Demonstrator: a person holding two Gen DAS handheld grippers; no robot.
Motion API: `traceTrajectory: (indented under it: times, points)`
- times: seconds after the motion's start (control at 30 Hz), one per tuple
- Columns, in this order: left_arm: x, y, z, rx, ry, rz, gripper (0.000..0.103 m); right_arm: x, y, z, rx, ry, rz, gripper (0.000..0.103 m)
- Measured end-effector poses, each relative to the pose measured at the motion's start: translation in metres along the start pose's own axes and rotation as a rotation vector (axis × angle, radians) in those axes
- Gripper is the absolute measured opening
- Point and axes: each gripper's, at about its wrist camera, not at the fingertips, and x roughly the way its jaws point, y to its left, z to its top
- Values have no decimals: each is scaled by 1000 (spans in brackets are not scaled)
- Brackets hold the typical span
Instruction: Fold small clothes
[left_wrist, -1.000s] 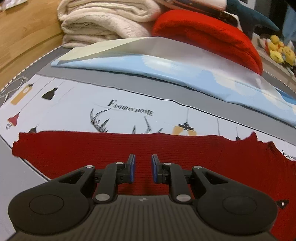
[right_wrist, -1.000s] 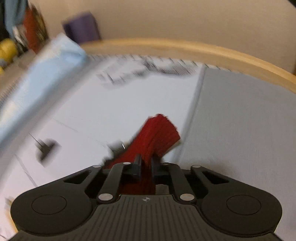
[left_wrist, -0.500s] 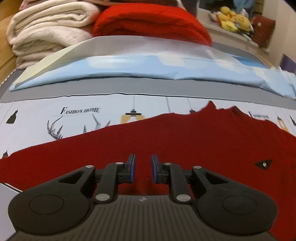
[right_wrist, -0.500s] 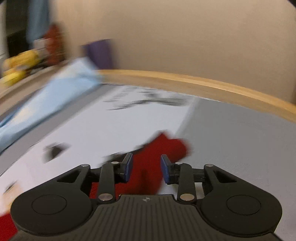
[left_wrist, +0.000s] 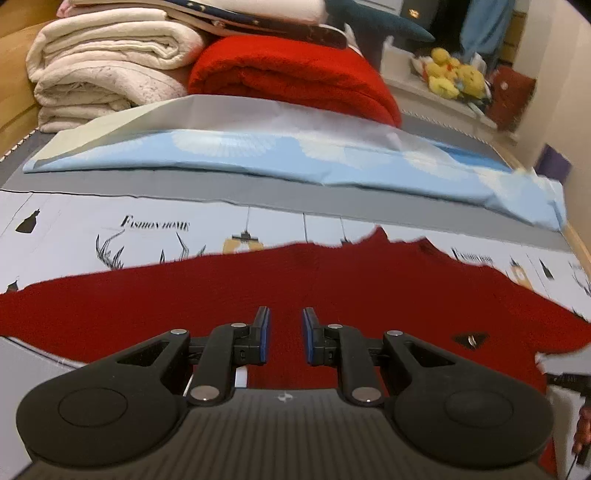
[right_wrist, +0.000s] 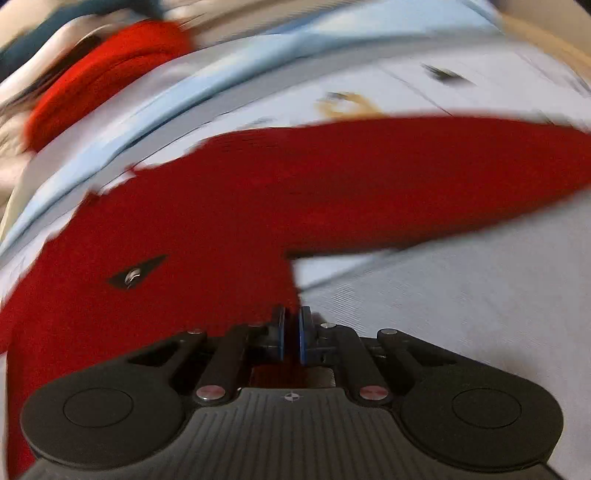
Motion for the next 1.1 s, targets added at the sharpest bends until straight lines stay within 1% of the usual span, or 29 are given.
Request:
traceTrajectory:
  times: [0.03, 0.07, 0.1, 0.13, 0.17, 0.2, 0.23, 0.27, 0.3, 0.33, 0.37, 0.43, 0.47, 0.5, 0.57, 0.6, 0.63, 0.7, 0.73, 0.8, 0.83, 0.87, 0.9, 0.93, 0.97, 1.0, 1.03, 1.07, 1.1]
  points:
    - [-10, 0, -3, 5, 6, 17, 20, -4, -5, 0, 23, -5, -70, 0]
    - [-20, 0, -5, 11, 9, 18, 20, -10, -8, 0, 19, -7, -235, 0]
    - [-34, 0, -9, 27, 6, 0, 20, -15, -17, -5, 42, 4, -306, 5]
    - [-48, 0, -13, 45, -1, -17, 22, -27, -27, -6, 96, 15, -324, 5]
    - [-65, 1, -20, 62, -10, -24, 23, -40, -36, -7, 143, 19, -284, 5]
    - [-78, 2, -28, 74, -12, -24, 25, -54, -40, -9, 169, 27, -204, 9]
    - [-90, 3, -37, 81, -6, -34, 25, -70, -40, -13, 163, 39, -116, 22]
    - [-102, 6, -49, 77, 6, -53, 25, -85, -37, -18, 123, 52, -48, 29]
    - [-111, 10, -60, 59, 18, -67, 25, -99, -32, -23, 63, 55, -27, 41]
    - [-118, 14, -74, 35, 33, -78, 25, -113, -27, -32, 6, 55, -34, 49]
    - [-123, 17, -88, 16, 47, -85, 25, -120, -26, -39, -19, 68, -41, 51]
    - [-123, 26, -115, -23, 80, -81, 25, -125, -31, -58, -12, 123, -41, 51]
    - [-119, 32, -134, -46, 107, -71, 25, -125, -34, -68, 5, 143, -58, 51]
    - [-112, 37, -150, -63, 147, -59, 25, -124, -38, -79, 24, 158, -76, 51]
    - [-95, 46, -180, -92, 271, -22, 25, -119, -49, -103, 68, 218, -101, 51]
    - [-87, 49, -193, -105, 327, -16, 25, -119, -51, -109, 76, 248, -110, 51]
    - [-82, 50, -203, -103, 362, -22, 25, -117, -53, -116, 66, 279, -122, 51]
    - [-76, 52, -215, -69, 402, -1, 26, -120, -50, -126, 35, 298, -157, 51]
    - [-73, 53, -220, -54, 416, 19, 26, -121, -51, -128, 30, 293, -164, 51]
    - [-67, 60, -228, -55, 464, 48, 26, -126, -51, -127, 33, 272, -159, 49]
    - [-64, 64, -230, -69, 477, 47, 26, -128, -50, -127, 29, 263, -159, 47]
    - [-63, 68, -232, -88, 491, 33, 26, -129, -48, -132, 16, 260, -161, 41]
    - [-62, 69, -234, -98, 503, 16, 26, -130, -46, -136, 0, 261, -162, 26]
    - [-61, 68, -236, -97, 515, -5, 26, -135, -49, -147, -12, 267, -157, 19]
    - [-61, 67, -240, -82, 526, -20, 26, -135, -48, -146, -16, 265, -146, 17]
    - [-61, 62, -243, -46, 530, -26, 24, -138, -47, -145, -12, 255, -139, 8]
    - [-62, 58, -245, 2, 525, -23, 10, -142, -48, -143, 4, 241, -129, 7]
    - [-65, 53, -247, 49, 519, -20, 9, -150, -51, -139, 36, 212, -118, 7]
    - [-69, 51, -246, 67, 511, -23, 6, -159, -50, -142, 58, 182, -114, 6]
